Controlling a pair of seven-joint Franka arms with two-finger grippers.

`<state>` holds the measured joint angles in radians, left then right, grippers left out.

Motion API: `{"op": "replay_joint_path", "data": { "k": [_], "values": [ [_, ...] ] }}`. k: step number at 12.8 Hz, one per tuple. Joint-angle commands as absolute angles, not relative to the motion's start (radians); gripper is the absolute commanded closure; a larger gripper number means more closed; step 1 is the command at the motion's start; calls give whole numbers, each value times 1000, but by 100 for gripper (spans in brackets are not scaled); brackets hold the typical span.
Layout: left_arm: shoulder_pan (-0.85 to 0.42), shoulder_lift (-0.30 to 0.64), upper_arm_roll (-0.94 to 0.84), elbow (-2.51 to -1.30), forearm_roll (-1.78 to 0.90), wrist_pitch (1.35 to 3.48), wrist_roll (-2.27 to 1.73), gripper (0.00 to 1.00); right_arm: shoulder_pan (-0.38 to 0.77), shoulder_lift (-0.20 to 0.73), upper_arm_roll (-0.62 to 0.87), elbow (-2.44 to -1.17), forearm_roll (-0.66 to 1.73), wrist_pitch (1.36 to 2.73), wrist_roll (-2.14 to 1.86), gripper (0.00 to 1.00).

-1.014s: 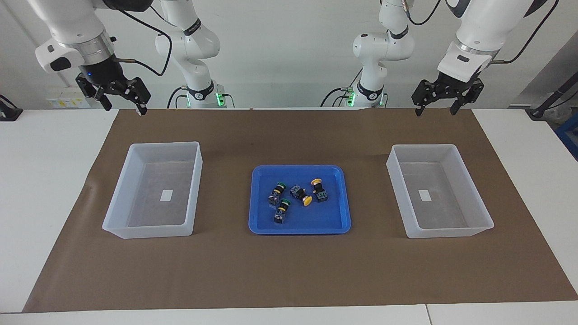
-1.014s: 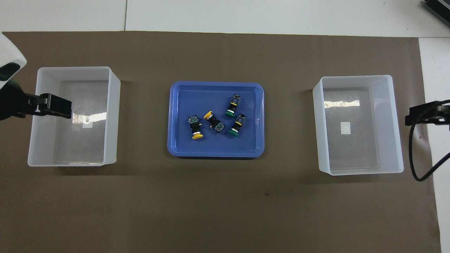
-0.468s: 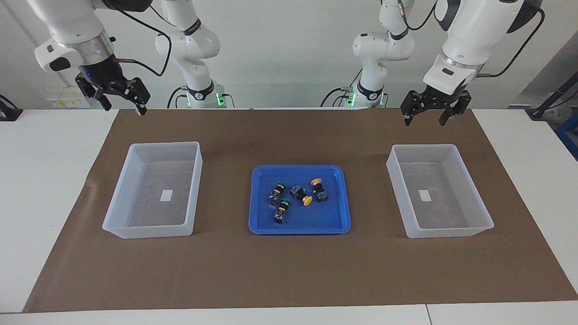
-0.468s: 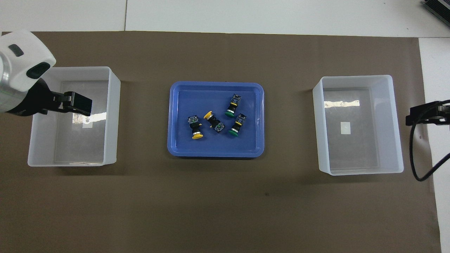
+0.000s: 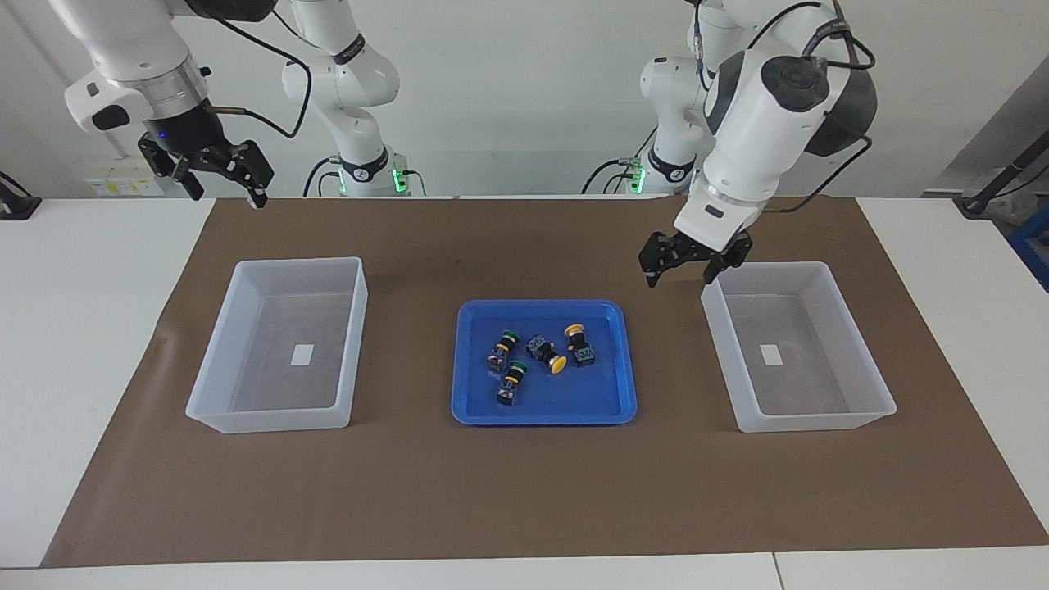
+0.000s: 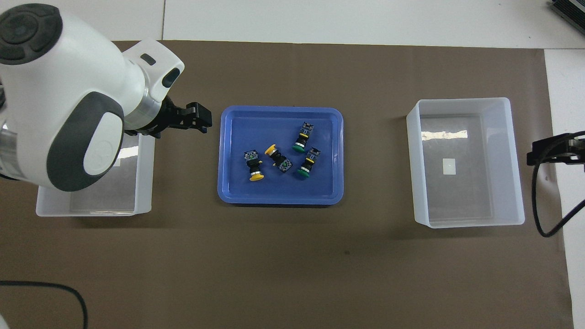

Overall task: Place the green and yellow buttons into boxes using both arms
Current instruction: 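Move the left gripper from its bin toward the blue tray, then lower the left gripper and grasp a yellow-capped button in the tray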

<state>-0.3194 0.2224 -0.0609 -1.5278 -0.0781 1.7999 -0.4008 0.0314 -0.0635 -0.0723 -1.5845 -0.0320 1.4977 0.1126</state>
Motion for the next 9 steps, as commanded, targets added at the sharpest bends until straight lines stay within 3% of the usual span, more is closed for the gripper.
{"op": "replay_joint_path", "data": {
  "k": [1, 7, 9],
  "values": [
    [-376, 224, -46, -1612, -97, 1923, -454, 0, 21, -72, -66, -1595, -34, 1496, 101, 0],
    [-488, 397, -40, -1657, -83, 2104, -560, 0, 17, -74, -66, -1598, -34, 1496, 95, 0],
    [-491, 399, -40, -1724, -46, 2161, -561, 0, 17, -74, -66, -1598, -34, 1493, 101, 0]
  ]
}}
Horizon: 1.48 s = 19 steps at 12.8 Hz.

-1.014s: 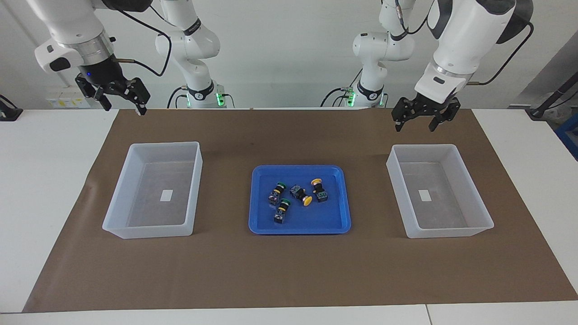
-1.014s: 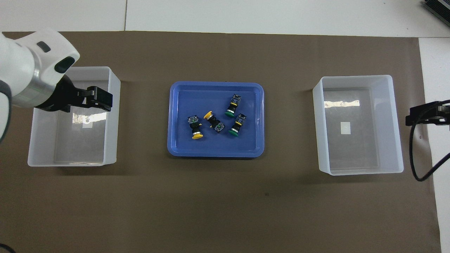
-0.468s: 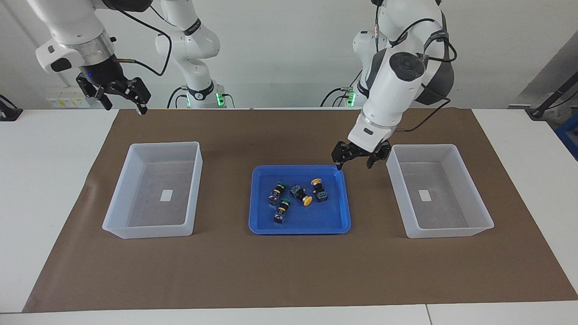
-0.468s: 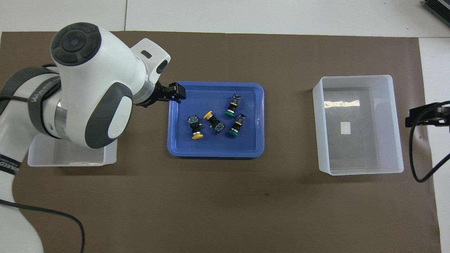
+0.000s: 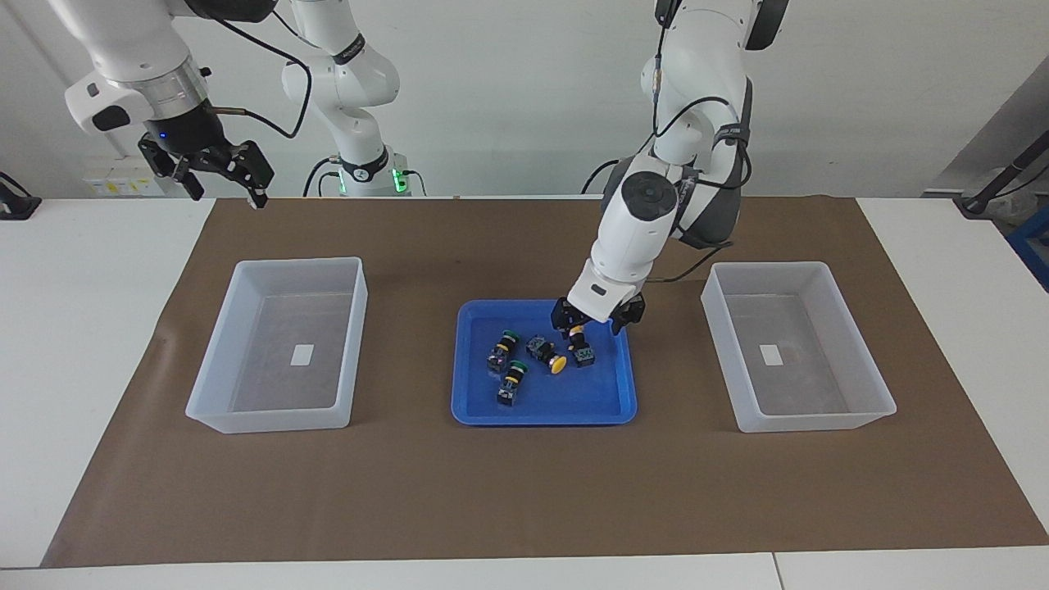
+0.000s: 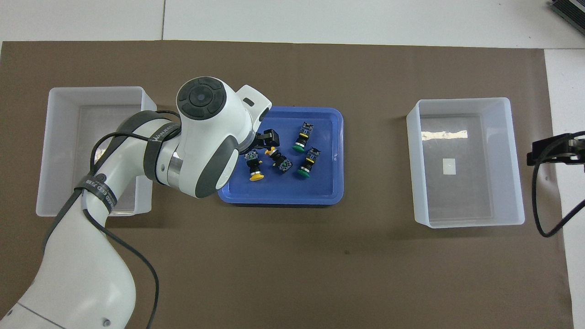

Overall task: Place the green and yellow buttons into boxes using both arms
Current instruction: 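Lower the left gripper and grasp a yellow-capped button in the tray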

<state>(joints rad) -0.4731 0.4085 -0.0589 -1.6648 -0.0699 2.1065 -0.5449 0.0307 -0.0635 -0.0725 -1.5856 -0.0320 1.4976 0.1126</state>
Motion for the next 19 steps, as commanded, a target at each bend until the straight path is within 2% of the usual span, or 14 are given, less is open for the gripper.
{"op": "replay_joint_path", "data": {
  "k": [1, 8, 12, 16, 19],
  "values": [
    [-492, 396, -40, -1752, -45, 2177, -561, 1, 15, -74, -67, -1598, -34, 1493, 101, 0],
    [-509, 387, -43, -1903, -44, 2359, -586, 3, 15, -75, -72, -1598, -34, 1494, 101, 0],
    [-509, 387, -43, -1905, -46, 2358, -594, 25, 15, -75, -71, -1600, -34, 1500, 101, 0],
    [-511, 385, -46, -1904, -46, 2352, -615, 59, 15, -87, -71, -1621, -34, 1502, 100, 0],
    [-509, 385, -46, -1902, -48, 2342, -615, 91, 14, -92, -72, -1628, -34, 1503, 94, 0]
  ]
}}
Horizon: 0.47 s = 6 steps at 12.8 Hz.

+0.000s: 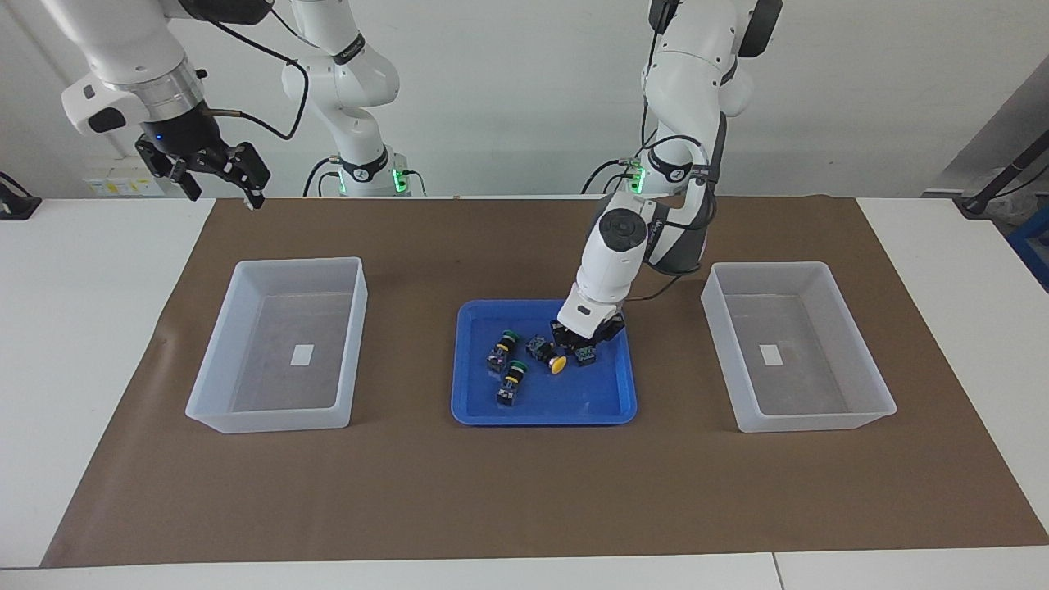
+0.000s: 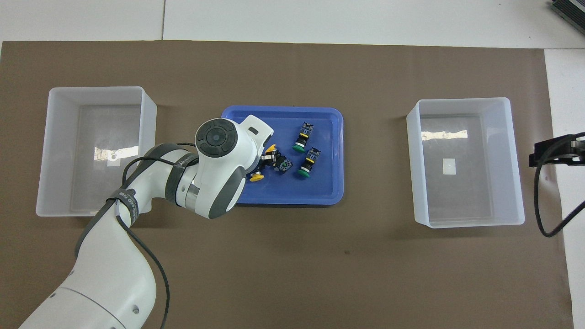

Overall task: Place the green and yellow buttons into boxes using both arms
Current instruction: 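Lower the left gripper and grasp a yellow-capped button in the tray, then carry the yellow button to the left bin while the right gripper reaches the tray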

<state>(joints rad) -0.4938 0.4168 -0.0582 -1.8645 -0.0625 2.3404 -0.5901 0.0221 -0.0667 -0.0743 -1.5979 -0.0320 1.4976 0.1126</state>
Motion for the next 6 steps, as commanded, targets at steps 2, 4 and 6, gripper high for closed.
{"op": "replay_joint_path", "data": {
  "k": [2, 4, 6],
  "values": [
    [-509, 385, -46, -1890, -48, 2326, -615, 100, 14, -92, -72, -1629, -34, 1503, 92, 0],
    [-505, 393, -44, -1832, -48, 2266, -614, 100, 14, -92, -72, -1631, -34, 1502, 92, 0],
    [-492, 416, -44, -1691, -54, 2147, -614, 100, 15, -92, -72, -1634, -34, 1506, 92, 0]
  ]
}}
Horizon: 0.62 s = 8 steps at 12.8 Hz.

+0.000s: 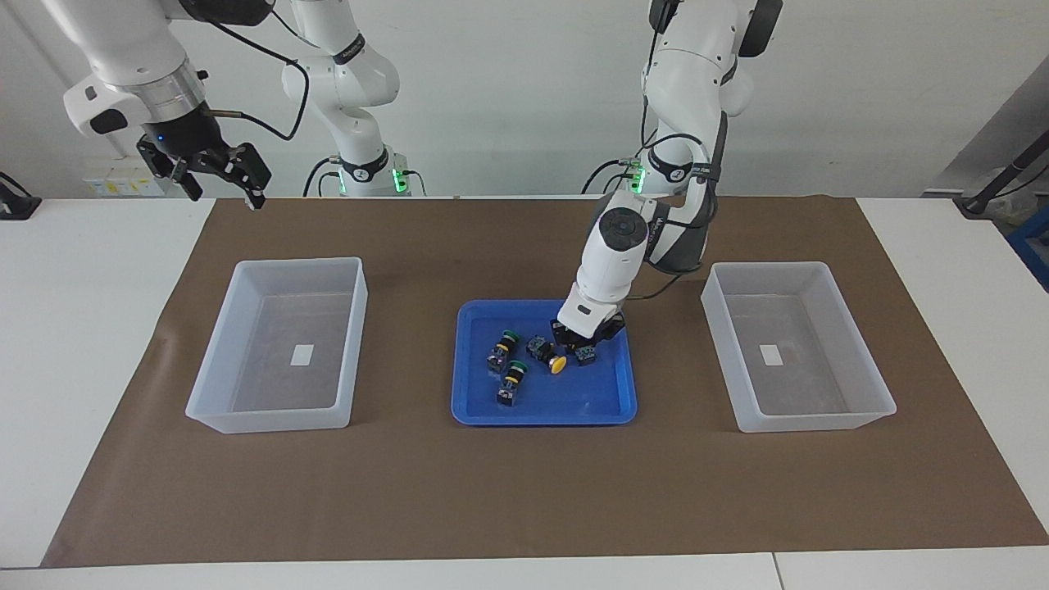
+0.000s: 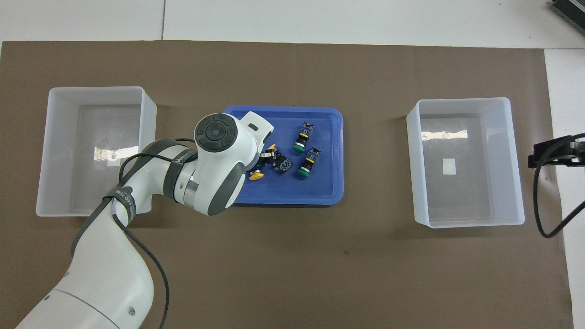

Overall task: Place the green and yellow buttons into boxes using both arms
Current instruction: 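Carry the yellow button to the left bin while the right gripper reaches the tray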

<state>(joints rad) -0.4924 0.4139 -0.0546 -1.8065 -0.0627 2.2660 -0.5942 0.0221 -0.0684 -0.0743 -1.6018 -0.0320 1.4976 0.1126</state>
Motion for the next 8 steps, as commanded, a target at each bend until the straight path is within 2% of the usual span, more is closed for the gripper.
{"op": "replay_joint_path", "data": {
  "k": [1, 4, 8],
  "values": [
    [-485, 437, -43, -1610, -57, 2078, -612, 100, 18, -92, -71, -1637, -34, 1529, 97, 0],
    [-407, 446, -43, -1450, -55, 1922, -603, 100, 35, -95, -63, -1693, -5, 1639, 95, 0],
    [-302, 437, -32, -1356, -48, 1790, -499, 100, 193, -43, -58, -1807, 34, 1869, 135, 0]
  ]
}}
